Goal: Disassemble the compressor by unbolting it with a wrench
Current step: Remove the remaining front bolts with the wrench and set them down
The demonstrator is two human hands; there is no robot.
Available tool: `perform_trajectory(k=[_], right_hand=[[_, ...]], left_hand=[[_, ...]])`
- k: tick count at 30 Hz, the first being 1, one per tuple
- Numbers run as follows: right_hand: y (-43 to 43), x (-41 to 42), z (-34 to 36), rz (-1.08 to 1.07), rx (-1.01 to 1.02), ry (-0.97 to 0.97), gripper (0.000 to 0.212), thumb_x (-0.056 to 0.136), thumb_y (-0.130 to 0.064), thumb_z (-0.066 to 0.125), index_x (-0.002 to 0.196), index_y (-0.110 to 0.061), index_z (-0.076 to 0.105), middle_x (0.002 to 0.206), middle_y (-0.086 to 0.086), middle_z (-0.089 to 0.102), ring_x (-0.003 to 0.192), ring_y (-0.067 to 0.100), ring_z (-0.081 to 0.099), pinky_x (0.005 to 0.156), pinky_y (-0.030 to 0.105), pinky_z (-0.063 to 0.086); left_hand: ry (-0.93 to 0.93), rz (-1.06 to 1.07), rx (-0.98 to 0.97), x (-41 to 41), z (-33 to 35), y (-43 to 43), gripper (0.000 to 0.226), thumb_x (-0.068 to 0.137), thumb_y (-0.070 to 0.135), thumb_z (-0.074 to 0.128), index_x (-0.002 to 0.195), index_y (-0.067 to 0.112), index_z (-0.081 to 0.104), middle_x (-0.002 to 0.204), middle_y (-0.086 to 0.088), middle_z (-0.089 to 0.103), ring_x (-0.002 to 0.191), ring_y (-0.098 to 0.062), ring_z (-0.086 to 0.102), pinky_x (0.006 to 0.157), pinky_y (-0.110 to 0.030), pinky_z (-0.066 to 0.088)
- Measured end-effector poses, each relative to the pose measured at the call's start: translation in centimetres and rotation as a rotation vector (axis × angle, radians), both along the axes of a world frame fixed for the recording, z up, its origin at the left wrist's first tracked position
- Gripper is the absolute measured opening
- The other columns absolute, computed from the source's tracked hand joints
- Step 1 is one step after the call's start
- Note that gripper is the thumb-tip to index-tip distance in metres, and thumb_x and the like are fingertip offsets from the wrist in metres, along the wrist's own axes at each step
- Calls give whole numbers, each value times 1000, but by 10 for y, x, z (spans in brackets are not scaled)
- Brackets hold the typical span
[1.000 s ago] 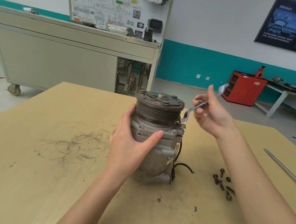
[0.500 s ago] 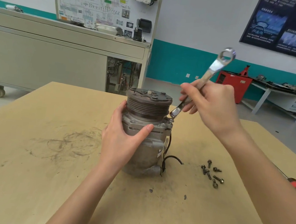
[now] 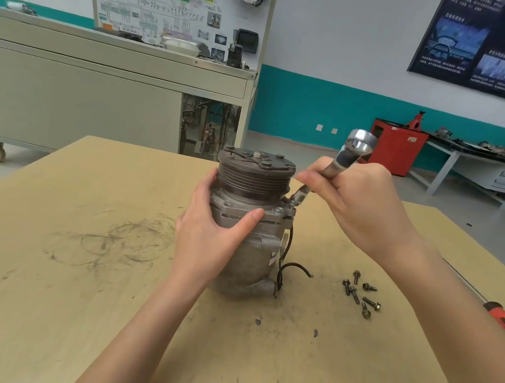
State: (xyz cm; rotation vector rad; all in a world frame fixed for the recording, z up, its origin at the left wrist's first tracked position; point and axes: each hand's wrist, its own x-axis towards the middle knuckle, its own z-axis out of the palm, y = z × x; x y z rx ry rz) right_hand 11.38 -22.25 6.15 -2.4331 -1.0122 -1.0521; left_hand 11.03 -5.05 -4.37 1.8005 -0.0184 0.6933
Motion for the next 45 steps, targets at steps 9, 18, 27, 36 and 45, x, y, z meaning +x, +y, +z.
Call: perform_trajectory(k=[9, 18, 27, 36, 45], right_hand=[[1, -3, -23, 110, -143, -254, 47, 91, -38, 45, 82, 0, 70, 70, 10, 68, 56, 27, 64, 45, 31, 50], [-11, 16, -58, 314, 999, 362, 27, 102, -24, 33, 91, -13, 55, 75, 2, 73, 80, 21, 71, 71, 32, 58], [-16, 96, -66, 646, 1467, 1321, 24, 102, -19, 30, 89, -15, 50, 66, 0, 65, 45, 7, 52, 36, 15, 39], [-3, 120, -64, 693, 1448, 1387, 30, 99, -29, 38, 84, -14, 58, 63, -1, 62, 55, 7, 58, 54, 15, 46], [-18, 44, -8, 324, 881, 406, 45, 96, -46, 43, 72, -12, 59, 62, 8, 69, 44, 17, 63, 39, 21, 49]], left_hand=[[-13, -10, -10, 0, 0, -1, 90, 65, 67, 65, 143, 35, 34, 137, 16, 51, 127, -8, 48, 110, -48, 36], [0, -14, -11, 1, 0, 0, 93, 61, 72, 61, 143, 38, 33, 138, 16, 50, 128, -9, 48, 110, -48, 36], [-5, -27, -15, 1, 0, 0, 95, 61, 71, 62, 144, 36, 33, 138, 18, 49, 129, -7, 47, 111, -47, 36], [-13, -28, -33, 0, 0, 0, 92, 61, 70, 64, 142, 40, 34, 137, 21, 50, 128, -3, 47, 110, -47, 37], [-14, -7, -17, 0, 0, -1, 92, 61, 71, 62, 143, 38, 34, 137, 19, 50, 128, -4, 47, 110, -47, 36]])
